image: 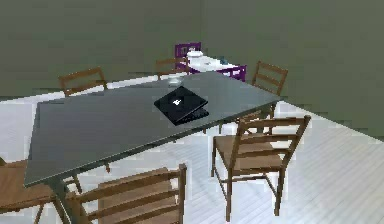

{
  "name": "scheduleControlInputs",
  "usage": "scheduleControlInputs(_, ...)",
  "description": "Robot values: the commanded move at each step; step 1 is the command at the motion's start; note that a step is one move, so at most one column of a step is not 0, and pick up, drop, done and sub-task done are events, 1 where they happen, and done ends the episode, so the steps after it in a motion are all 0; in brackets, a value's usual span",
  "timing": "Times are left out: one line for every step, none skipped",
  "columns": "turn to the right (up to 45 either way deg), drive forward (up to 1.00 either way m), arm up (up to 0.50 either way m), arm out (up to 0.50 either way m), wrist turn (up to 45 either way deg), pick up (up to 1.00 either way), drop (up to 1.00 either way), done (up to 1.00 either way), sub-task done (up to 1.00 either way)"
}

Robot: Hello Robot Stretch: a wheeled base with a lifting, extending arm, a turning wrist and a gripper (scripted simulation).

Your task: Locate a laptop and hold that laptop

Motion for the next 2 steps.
scheduleControlInputs(15.0, 0.00, 0.00, 0.00, 0.0, 0.00, 0.00, 0.00, 0.00)
scheduleControlInputs(0.0, 0.50, 0.00, 0.00, 0.0, 0.00, 0.00, 0.00, 0.00)
